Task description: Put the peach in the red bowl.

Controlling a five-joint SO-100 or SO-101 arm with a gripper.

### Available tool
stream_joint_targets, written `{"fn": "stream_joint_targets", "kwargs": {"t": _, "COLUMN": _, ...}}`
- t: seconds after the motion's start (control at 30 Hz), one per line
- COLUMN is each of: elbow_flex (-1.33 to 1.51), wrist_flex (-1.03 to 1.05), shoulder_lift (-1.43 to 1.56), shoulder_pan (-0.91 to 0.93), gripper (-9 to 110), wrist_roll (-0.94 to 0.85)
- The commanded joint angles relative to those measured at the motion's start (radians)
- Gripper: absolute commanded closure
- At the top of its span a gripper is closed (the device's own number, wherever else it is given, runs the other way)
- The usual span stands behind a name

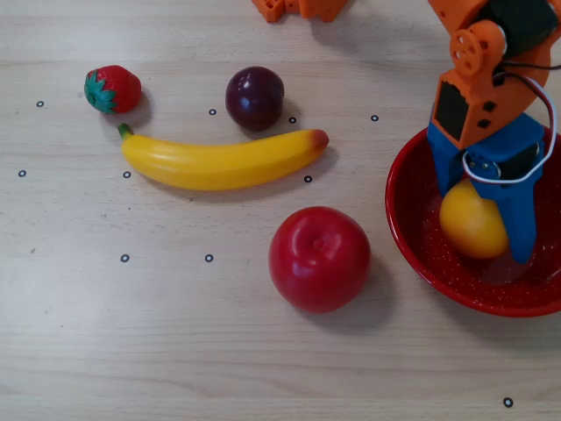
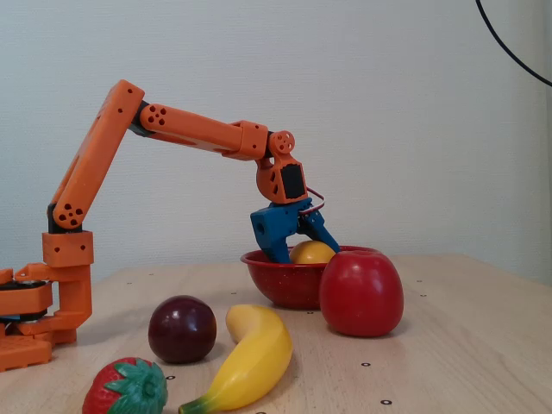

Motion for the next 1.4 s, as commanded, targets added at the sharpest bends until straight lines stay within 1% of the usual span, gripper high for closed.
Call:
{"fn": "stream_joint_targets", "kwargs": {"t": 0.0, "elbow_flex": -0.061, "wrist_flex": 0.026, "shoulder_lift": 0.077, "shoulder_pan": 0.028, "gripper": 56, "wrist_roll": -0.015}}
{"fn": "stream_joint_targets", "kwargs": {"t": 0.17, "elbow_flex": -0.117, "wrist_flex": 0.091, "shoulder_lift": 0.083, "shoulder_pan": 0.037, "gripper": 51, "wrist_roll": -0.014}}
{"fn": "stream_joint_targets", "kwargs": {"t": 0.43, "elbow_flex": -0.279, "wrist_flex": 0.209, "shoulder_lift": 0.202, "shoulder_pan": 0.009, "gripper": 54, "wrist_roll": -0.041}}
{"fn": "stream_joint_targets", "kwargs": {"t": 0.53, "elbow_flex": -0.305, "wrist_flex": 0.244, "shoulder_lift": 0.279, "shoulder_pan": -0.015, "gripper": 57, "wrist_roll": -0.06}}
{"fn": "stream_joint_targets", "kwargs": {"t": 0.7, "elbow_flex": -0.278, "wrist_flex": 0.293, "shoulder_lift": 0.442, "shoulder_pan": -0.074, "gripper": 69, "wrist_roll": -0.091}}
{"fn": "stream_joint_targets", "kwargs": {"t": 0.77, "elbow_flex": -0.222, "wrist_flex": 0.293, "shoulder_lift": 0.525, "shoulder_pan": -0.103, "gripper": 73, "wrist_roll": -0.095}}
{"fn": "stream_joint_targets", "kwargs": {"t": 1.03, "elbow_flex": 0.026, "wrist_flex": 0.235, "shoulder_lift": 0.822, "shoulder_pan": -0.255, "gripper": 101, "wrist_roll": -0.089}}
{"fn": "stream_joint_targets", "kwargs": {"t": 1.2, "elbow_flex": 0.164, "wrist_flex": 0.258, "shoulder_lift": 0.96, "shoulder_pan": -0.33, "gripper": 101, "wrist_roll": -0.117}}
{"fn": "stream_joint_targets", "kwargs": {"t": 1.37, "elbow_flex": 0.466, "wrist_flex": 0.178, "shoulder_lift": 1.204, "shoulder_pan": -0.4, "gripper": 101, "wrist_roll": -0.127}}
